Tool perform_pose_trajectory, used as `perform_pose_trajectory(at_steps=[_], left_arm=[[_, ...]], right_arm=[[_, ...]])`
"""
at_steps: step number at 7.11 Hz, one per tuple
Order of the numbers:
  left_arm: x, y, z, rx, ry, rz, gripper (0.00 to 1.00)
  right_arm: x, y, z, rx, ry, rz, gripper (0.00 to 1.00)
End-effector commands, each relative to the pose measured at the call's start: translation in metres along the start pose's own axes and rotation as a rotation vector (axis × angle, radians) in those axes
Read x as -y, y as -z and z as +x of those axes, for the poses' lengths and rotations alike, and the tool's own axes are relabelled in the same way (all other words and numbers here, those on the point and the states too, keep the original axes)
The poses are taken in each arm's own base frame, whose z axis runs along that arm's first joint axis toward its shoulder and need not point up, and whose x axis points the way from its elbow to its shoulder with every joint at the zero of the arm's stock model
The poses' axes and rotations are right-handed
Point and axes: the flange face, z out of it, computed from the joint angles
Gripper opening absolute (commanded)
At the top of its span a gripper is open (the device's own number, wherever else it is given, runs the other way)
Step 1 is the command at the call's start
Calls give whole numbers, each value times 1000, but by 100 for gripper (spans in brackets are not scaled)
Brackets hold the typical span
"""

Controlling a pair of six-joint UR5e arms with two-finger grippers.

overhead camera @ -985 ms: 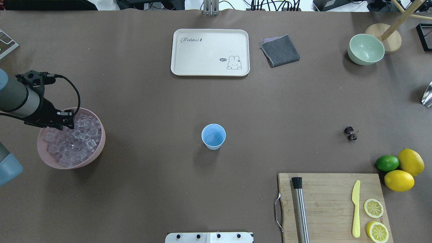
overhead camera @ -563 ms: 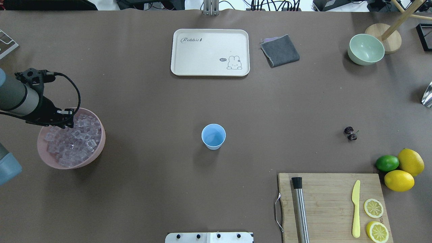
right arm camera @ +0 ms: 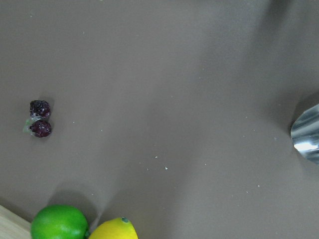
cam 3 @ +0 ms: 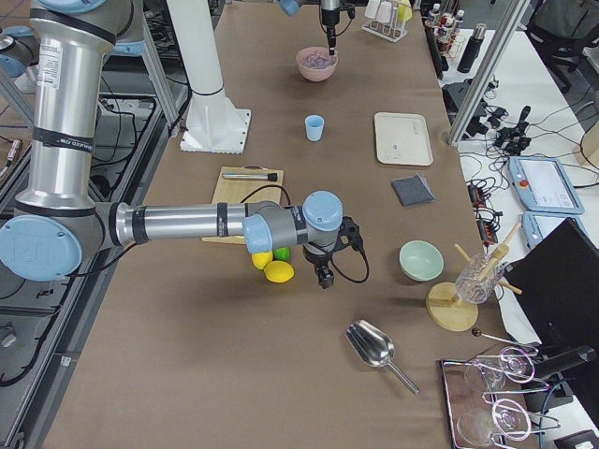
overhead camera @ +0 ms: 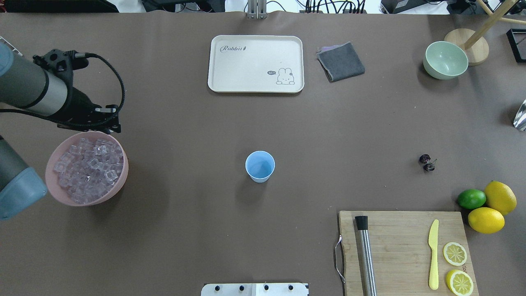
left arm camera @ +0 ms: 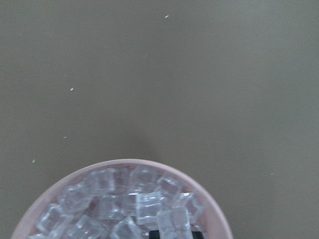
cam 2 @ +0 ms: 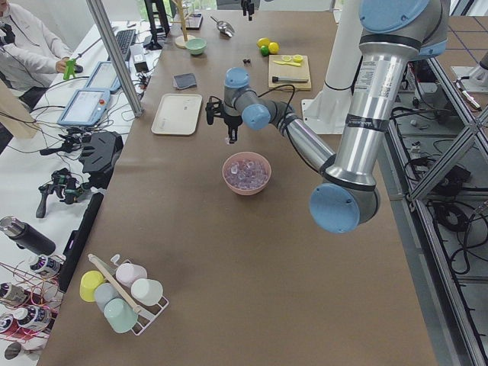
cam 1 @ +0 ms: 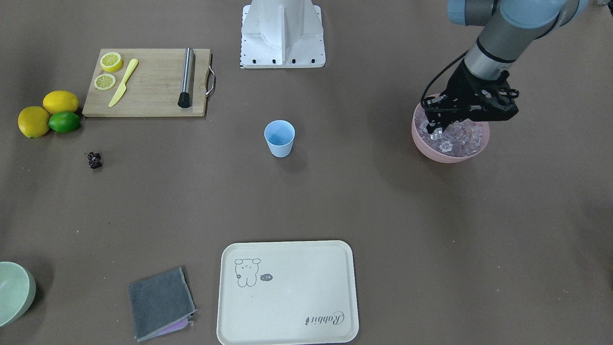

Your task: Put ice and cherries in cup

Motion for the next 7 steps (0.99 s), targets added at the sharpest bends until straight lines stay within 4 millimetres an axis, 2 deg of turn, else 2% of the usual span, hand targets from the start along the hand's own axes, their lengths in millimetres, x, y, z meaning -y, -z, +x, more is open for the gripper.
perform_pose_trajectory(at_steps=[1, 2, 3, 4, 6, 7], left_arm=[[-28, -6, 116, -57, 76, -58, 0], [-29, -18, 150, -63, 105, -71, 0], [-49, -35, 194, -63, 78, -40, 0], [-68, -45, 228, -74, 84, -32, 0], [-89, -76, 258, -76, 89, -16, 0], [-95, -99, 266, -80, 84, -1, 0]], right_arm=[[4, -6, -10, 27, 10, -7, 100], [5, -6, -11, 28, 12, -7, 100], [5, -5, -11, 28, 14, -6, 100], [5, -5, -12, 27, 20, 0, 100], [4, -5, -13, 26, 30, 13, 100], [4, -5, -13, 26, 30, 13, 100]])
